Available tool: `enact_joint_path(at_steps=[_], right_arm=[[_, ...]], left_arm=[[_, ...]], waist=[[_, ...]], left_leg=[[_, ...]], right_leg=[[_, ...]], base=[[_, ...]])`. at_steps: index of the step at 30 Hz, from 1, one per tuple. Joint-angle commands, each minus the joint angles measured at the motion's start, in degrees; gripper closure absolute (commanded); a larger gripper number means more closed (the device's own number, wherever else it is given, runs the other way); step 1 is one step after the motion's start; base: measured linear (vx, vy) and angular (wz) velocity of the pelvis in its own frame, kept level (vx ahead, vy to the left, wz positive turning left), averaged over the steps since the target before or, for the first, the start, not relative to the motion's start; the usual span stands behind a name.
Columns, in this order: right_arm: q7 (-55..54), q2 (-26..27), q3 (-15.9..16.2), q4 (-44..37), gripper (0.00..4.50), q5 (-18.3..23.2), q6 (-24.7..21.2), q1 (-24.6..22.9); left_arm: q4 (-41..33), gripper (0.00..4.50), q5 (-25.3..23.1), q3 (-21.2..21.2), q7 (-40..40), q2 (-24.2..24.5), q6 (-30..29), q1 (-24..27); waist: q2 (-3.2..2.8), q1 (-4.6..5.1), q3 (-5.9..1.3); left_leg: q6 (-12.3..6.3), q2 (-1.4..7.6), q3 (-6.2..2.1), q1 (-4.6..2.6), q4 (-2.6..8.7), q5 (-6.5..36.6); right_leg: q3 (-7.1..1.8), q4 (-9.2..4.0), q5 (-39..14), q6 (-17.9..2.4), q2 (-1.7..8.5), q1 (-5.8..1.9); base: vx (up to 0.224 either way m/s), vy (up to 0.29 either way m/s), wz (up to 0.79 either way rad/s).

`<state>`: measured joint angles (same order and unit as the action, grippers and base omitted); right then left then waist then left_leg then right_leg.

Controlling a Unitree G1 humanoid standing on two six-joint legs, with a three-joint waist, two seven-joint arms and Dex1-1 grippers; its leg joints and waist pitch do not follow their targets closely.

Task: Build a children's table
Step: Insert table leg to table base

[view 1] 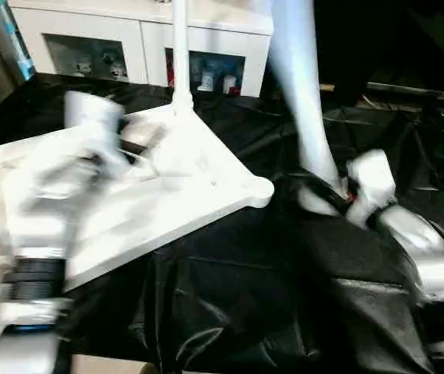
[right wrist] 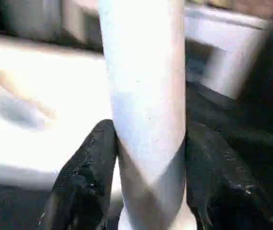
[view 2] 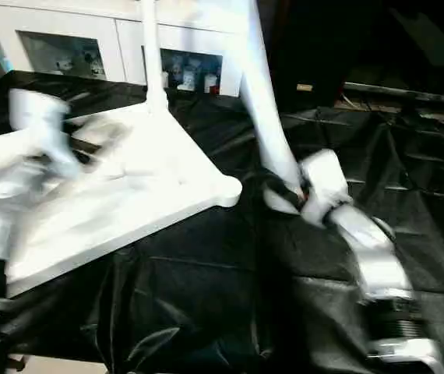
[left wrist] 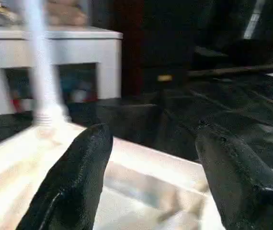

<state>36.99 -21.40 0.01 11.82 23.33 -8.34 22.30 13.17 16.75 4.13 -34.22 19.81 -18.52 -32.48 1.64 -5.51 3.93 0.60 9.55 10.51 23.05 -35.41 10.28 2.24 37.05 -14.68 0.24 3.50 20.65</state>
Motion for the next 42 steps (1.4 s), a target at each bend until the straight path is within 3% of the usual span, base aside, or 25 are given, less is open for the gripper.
enact_joint_path(at_steps=[1, 2, 3, 4, 5, 6, 7, 8, 9, 10, 14, 16, 22, 30, 36, 37, 42], right_arm=[[2.28, -0.47, -1.93, -2.91, 2.68, 5.77, -4.53, 0.31], [4.95, -0.12, -3.21, -5.31, 2.68, 11.77, -10.46, 0.56], [7.00, -0.36, -3.61, -6.45, 2.68, 14.99, -13.98, 0.60], [7.00, -0.36, -3.61, -6.45, 2.68, 14.99, -13.98, 0.60], [9.02, -0.93, -3.77, -7.54, 2.68, 17.77, -18.08, 0.44], [12.29, -2.10, -3.33, -8.80, 2.68, 21.41, -23.48, -0.12], [12.91, -2.32, -3.20, -9.01, 2.68, 22.00, -24.28, -0.25], [14.61, -3.15, -3.05, -10.15, 2.68, 25.33, -27.83, -0.90], [15.05, -3.33, -3.14, -10.43, 2.68, 26.62, -28.98, -1.09], [15.84, -3.53, -3.49, -10.80, 2.68, 29.09, -30.91, -1.43], [17.98, -4.84, -4.57, -12.25, 2.68, 34.48, -37.36, -2.21], [18.78, -5.35, -4.79, -13.21, 2.68, 35.41, -39.36, -2.40], [19.42, -6.55, -5.25, -14.02, 2.68, 36.99, -42.00, -2.69], [19.43, -7.33, -4.50, -15.48, 2.68, 36.70, -44.27, -2.85], [21.08, -8.41, -3.15, -16.79, 2.68, 35.83, -44.79, -3.03], [21.38, -8.58, -2.80, -16.92, 2.68, 35.47, -44.74, -3.12], [21.62, -8.88, -1.63, -17.15, 2.68, 33.81, -44.34, -3.02]], left_arm=[[-1.06, 1.29, -0.09, -0.59, -0.61, 0.02, -0.41, -0.81], [-1.82, 1.29, 0.73, -1.73, -2.09, -0.98, -1.24, -1.07], [-3.04, 1.29, 2.45, -2.38, -3.65, -1.75, -2.80, -1.06], [-3.04, 1.01, 2.45, -2.38, -3.65, -1.75, -2.80, -1.06], [-4.97, 0.93, 4.89, -3.21, -5.73, -2.35, -5.22, -0.82], [-8.39, 0.93, 9.52, -4.35, -9.24, -3.13, -9.23, -0.17], [-9.02, 0.90, 10.36, -4.54, -9.82, -3.28, -9.94, -0.06], [-11.12, 0.79, 13.26, -5.30, -11.79, -4.07, -12.05, 0.29], [-11.69, 0.63, 14.12, -5.56, -12.32, -4.42, -12.53, 0.35], [-12.51, 0.63, 15.62, -5.92, -12.98, -5.26, -13.26, 0.38], [-13.02, 0.35, 22.06, -4.65, -14.26, -8.91, -18.44, -0.85], [-13.93, 0.09, 24.72, -3.90, -14.57, -9.63, -20.60, -1.25], [-16.03, 0.00, 29.03, -4.01, -15.22, -10.01, -24.60, -1.60], [-16.92, 0.00, 30.09, -5.36, -14.45, -10.58, -27.19, -1.63], [-16.08, 0.00, 28.16, -6.77, -12.42, -11.58, -26.81, -1.58], [-15.62, 0.30, 27.36, -6.86, -11.47, -11.87, -26.59, -1.70], [-14.16, 0.58, 27.19, -6.33, -8.93, -12.81, -27.73, -2.45]], waist=[[-0.41, -0.26, -4.79], [-0.30, -0.33, -4.75], [-0.20, -0.61, -4.72], [-0.32, -0.95, -4.68], [-0.25, -0.97, -4.58], [-0.29, -1.33, -4.67], [-0.24, -1.45, -4.65], [-0.28, -1.70, -4.55], [0.36, -1.97, -4.49], [0.64, -1.84, -4.29], [0.83, -2.18, -4.20], [0.82, -2.21, -4.15], [0.92, -2.60, -4.15], [1.27, -2.69, -4.17], [1.56, -2.73, -4.18], [1.56, -2.75, -4.18], [1.68, -2.69, -4.16]], left_leg=[[-4.04, 4.14, -1.74, -2.03, 4.08, 3.12], [-4.11, 4.07, -1.66, -2.04, 4.05, 2.72], [-4.20, 4.18, -1.67, -2.02, 4.06, 3.22], [-3.71, 4.21, -1.62, -2.11, 4.10, 3.76], [-3.30, 4.21, -1.57, -1.98, 4.17, 4.01], [-2.66, 4.20, -1.56, -2.29, 4.15, 4.02], [-2.58, 4.18, -1.47, -2.25, 4.08, 3.78], [-2.28, 4.21, -1.39, -2.12, 4.15, 3.77], [-2.27, 4.10, -1.29, -2.03, 4.12, 3.61], [-2.17, 4.01, -1.08, -1.84, 4.20, 4.13], [-1.09, 4.06, -0.73, -1.96, 4.12, 4.75], [-0.17, 4.08, -0.85, -1.87, 4.31, 5.07], [0.66, 3.99, -0.71, -1.95, 4.24, 4.35], [0.68, 4.01, -0.75, -1.93, 4.26, 3.62], [0.93, 4.06, -0.79, -1.84, 4.25, 3.27], [0.88, 4.07, -0.80, -1.85, 4.24, 3.12], [1.22, 4.11, -0.86, -1.92, 4.27, 3.64]], right_leg=[[-2.35, -3.01, 12.13, -15.92, 5.15, -1.85], [-2.35, -2.99, 12.45, -16.12, 5.07, -1.78], [-2.36, -3.05, 11.67, -16.28, 5.28, -1.81], [-2.32, -3.16, 10.17, -16.50, 5.40, -1.72], [-2.32, -3.22, 9.44, -16.37, 5.33, -1.63], [-2.25, -3.12, 8.96, -16.73, 5.34, -1.70], [-2.27, -3.05, 9.16, -17.04, 5.34, -1.71], [-2.26, -3.17, 8.57, -16.88, 5.28, -1.43], [-2.29, -3.18, 7.81, -16.83, 5.44, -1.76], [-2.38, -3.48, 6.12, -16.45, 5.52, -1.64], [-2.39, -4.04, 0.70, -14.96, 5.54, -1.52], [-2.41, -4.24, -1.43, -13.38, 5.47, -1.41], [-2.46, -4.35, -1.77, -12.46, 5.41, -1.26], [-2.42, -4.32, -1.34, -11.64, 5.38, -1.32], [-2.46, -4.37, -1.30, -10.78, 5.40, -1.48], [-2.47, -4.36, -1.11, -10.61, 5.37, -1.47], [-2.45, -4.53, -2.20, -10.44, 5.45, -1.38]], base=[[0.000, 0.000, 0.00], [0.000, 0.000, 0.00], [0.000, 0.000, 0.00], [0.000, 0.000, 0.00], [0.000, 0.000, 0.00], [0.000, 0.000, 0.00], [0.000, 0.000, 0.00], [0.000, 0.000, 0.00], [0.000, 0.000, 0.00], [0.000, 0.000, 0.00], [0.000, 0.000, 0.00], [0.000, 0.000, 0.00], [0.000, 0.000, 0.00], [0.000, 0.000, 0.00], [0.000, 0.000, 0.00], [0.000, 0.000, 0.00], [0.000, 0.000, 0.00]])
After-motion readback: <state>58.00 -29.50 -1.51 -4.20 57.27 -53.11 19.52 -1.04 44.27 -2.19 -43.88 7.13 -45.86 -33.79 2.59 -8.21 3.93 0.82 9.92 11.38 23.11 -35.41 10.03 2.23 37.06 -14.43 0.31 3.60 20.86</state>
